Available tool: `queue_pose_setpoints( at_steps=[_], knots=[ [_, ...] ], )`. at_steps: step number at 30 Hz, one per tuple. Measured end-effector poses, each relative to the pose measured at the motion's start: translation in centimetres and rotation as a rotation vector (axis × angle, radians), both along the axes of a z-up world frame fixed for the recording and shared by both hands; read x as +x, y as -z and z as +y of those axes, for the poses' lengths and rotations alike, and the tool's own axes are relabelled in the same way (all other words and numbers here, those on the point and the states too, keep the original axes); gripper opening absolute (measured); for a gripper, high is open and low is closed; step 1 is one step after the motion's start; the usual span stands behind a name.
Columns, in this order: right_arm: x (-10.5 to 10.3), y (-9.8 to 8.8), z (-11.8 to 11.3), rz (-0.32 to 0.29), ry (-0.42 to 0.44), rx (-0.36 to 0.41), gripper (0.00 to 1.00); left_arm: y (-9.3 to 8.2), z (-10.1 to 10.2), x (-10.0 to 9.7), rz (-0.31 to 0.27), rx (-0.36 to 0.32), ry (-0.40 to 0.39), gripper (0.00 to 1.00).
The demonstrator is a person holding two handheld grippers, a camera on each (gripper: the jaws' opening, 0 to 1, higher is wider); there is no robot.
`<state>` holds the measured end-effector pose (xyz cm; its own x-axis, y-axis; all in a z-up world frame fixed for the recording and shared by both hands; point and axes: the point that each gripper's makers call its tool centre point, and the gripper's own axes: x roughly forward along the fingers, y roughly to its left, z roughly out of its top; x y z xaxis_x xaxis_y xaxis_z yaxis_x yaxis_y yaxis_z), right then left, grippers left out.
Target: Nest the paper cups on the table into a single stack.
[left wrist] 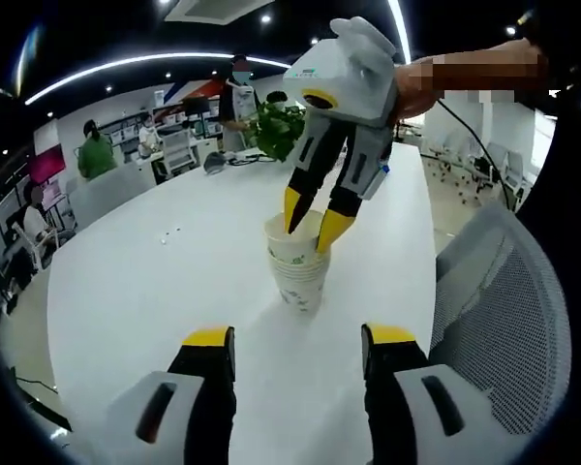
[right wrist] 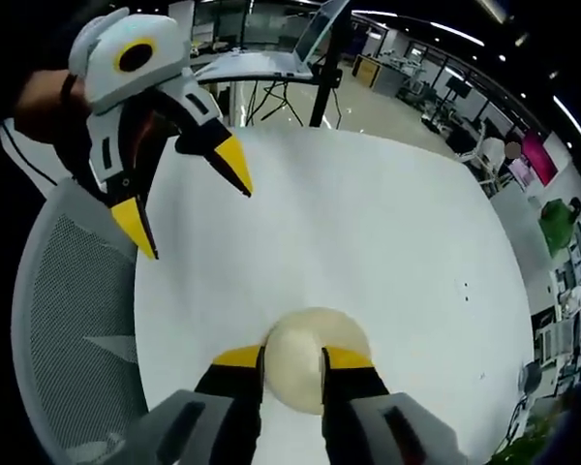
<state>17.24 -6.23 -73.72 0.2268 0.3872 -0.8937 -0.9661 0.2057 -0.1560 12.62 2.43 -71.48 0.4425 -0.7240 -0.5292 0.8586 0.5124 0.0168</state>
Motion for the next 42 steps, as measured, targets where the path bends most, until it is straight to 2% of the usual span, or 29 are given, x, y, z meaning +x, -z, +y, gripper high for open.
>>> queue_pose_setpoints(
  at_steps=[11,20,24,33,36,38,42],
  knots=[
    [-0.3,-0.6,0.1,-0.007,0.025,0.018,0.24,0.5,0.9,0.7,0.007,-0.023,-0.028,0.51],
    [-0.3,-1.4,-0.3,-0.026,0.057,0.045,0.25,0.6,1.2,0.4,0.011,-0.04,-0.048,0.51],
    [-0.1,-1.5,-0.8,-0.015,0.125,0.102,0.28,0.6,1.1,0.4,0.01,-0.045,-0.058,0.52],
    [0.7,-3.1,-2.1,-0.036,0.31,0.281,0.3,0.1,0.9,0.5,0.014,-0.078,-0.106,0.53],
    [1.7,-3.8,-3.2,-0.049,0.39,0.355,0.31,0.2,1.1,0.8,0.016,-0.087,-0.128,0.53],
    [1.5,-4.2,-3.8,-0.042,0.447,0.406,0.31,0.2,1.2,0.9,0.016,-0.091,-0.139,0.54],
    [1.3,-4.8,-5.0,-0.049,0.51,0.462,0.33,0.2,1.4,1.1,0.024,-0.115,-0.179,0.54]
  ],
)
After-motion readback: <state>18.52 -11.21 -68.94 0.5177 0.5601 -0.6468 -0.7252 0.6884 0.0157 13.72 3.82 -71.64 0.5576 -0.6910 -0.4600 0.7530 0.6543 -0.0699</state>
